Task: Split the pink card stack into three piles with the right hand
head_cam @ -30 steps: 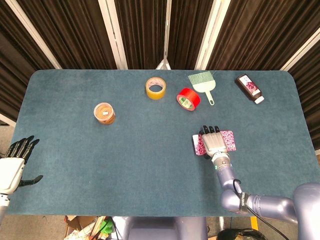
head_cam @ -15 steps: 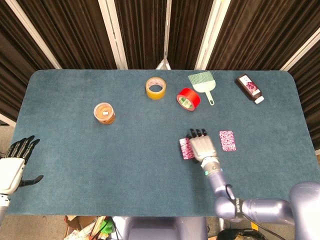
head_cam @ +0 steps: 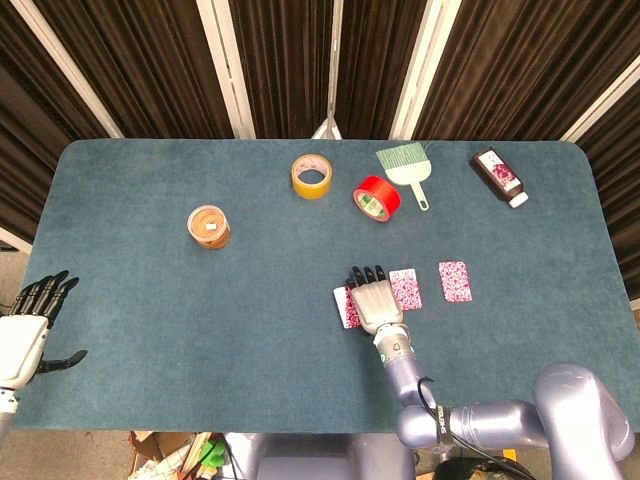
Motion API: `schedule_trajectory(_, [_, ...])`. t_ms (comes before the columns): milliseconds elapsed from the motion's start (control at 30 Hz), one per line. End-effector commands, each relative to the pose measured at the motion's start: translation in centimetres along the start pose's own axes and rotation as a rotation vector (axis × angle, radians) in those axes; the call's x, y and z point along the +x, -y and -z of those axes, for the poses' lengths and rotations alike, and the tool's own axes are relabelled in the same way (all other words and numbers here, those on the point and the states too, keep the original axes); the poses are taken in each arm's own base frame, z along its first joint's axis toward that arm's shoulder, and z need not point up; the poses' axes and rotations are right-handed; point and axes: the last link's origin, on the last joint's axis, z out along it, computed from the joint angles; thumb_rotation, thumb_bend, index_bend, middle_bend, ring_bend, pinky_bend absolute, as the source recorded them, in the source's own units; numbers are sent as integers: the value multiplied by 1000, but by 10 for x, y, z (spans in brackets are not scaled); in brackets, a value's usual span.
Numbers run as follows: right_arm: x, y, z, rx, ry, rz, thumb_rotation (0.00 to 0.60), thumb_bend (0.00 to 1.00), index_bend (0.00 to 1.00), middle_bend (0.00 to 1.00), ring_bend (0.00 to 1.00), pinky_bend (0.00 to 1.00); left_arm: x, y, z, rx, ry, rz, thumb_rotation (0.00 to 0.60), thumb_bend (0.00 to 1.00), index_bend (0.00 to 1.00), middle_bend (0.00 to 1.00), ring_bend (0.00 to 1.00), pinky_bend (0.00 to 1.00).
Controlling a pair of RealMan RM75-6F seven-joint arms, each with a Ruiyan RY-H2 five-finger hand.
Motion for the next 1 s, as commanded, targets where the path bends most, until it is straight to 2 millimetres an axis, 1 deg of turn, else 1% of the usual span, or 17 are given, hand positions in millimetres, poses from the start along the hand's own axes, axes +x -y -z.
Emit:
schedule_trajectory(33, [2,1,2,2,-6,2,600,325,66,0,0,0,0,0,0,-1,-1,-1,600,60,0,0,0,61])
schedule_trajectory(300, [5,-4,9,-11,-6,25,600,324,17,0,0,0,0,-2,1,-6,-2,-9,600,60,0,0,0,61])
schedule_trajectory(400, [6,-7,12,-18,-10,30,600,324,15,0,0,0,-1,-2,1,-4,-2,-11,600,60,0,0,0,61])
schedule_trajectory(500, [10,-14,17,-26,-27,36,600,324,6,0,0,0,0,-1,1,-1,-6,-13,600,60,0,0,0,60])
schedule_trajectory(533, [14,-19,20,-33,-42,40,600,324,3,0,0,0,0,0,1,1,-8,-12,600,60,0,0,0,61])
schedule_trajectory(667, [26,-47,37,-52,-102,52,600,324,0,0,0,0,1,1,1,4,-15,-11,600,60,0,0,0,60])
schedule_trajectory(800, [36,-91,68,-94,-176,22,600,324,0,0,0,0,2,1,1,2,-23,-17,600,60,0,0,0,61])
schedule_trajectory(833, [36,-110,82,-138,-193,-29,600,324,0,0,0,0,2,1,1,2,-27,-24,600,60,0,0,0,61])
schedule_trajectory(867, [34,-123,98,-140,-207,-69,600,324,0,0,0,0,1,2,2,5,-29,-30,600,60,0,0,0,61])
schedule_trajectory(1000, [19,-167,147,-147,-259,-153,600,324,0,0,0,0,-1,2,3,13,-37,-57,600,60,0,0,0,60])
